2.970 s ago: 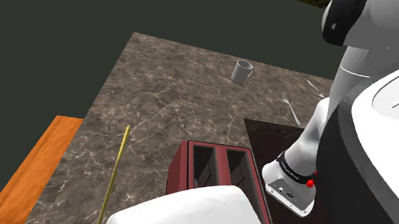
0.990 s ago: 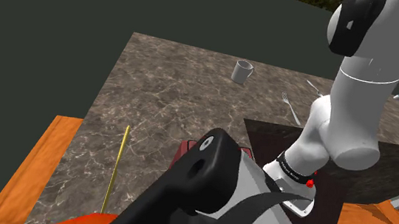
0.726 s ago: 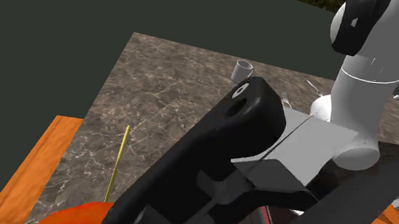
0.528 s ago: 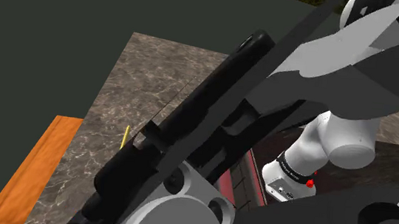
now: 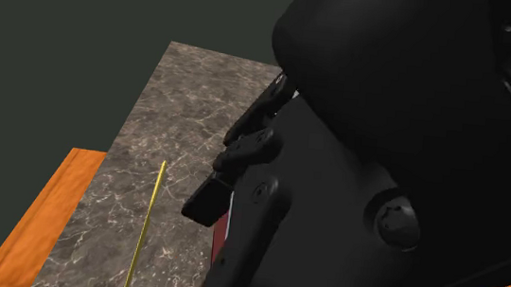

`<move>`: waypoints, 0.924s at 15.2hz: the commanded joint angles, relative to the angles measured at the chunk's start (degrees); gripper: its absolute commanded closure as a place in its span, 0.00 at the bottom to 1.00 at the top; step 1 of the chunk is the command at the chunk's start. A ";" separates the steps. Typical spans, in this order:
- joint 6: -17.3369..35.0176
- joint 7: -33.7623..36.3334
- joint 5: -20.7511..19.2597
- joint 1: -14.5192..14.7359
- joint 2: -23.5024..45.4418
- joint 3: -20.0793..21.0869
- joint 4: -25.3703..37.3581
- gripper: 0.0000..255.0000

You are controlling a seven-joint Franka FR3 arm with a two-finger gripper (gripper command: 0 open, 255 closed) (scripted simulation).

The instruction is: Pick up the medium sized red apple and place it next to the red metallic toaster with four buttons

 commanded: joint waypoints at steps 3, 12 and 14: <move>3.42 -0.29 -0.32 0.89 -0.44 -2.36 -1.87 0.00; 4.59 -0.36 -0.21 1.51 -0.90 -3.61 -2.34 0.00; 4.59 -0.36 -0.21 1.51 -0.90 -3.61 -2.34 1.00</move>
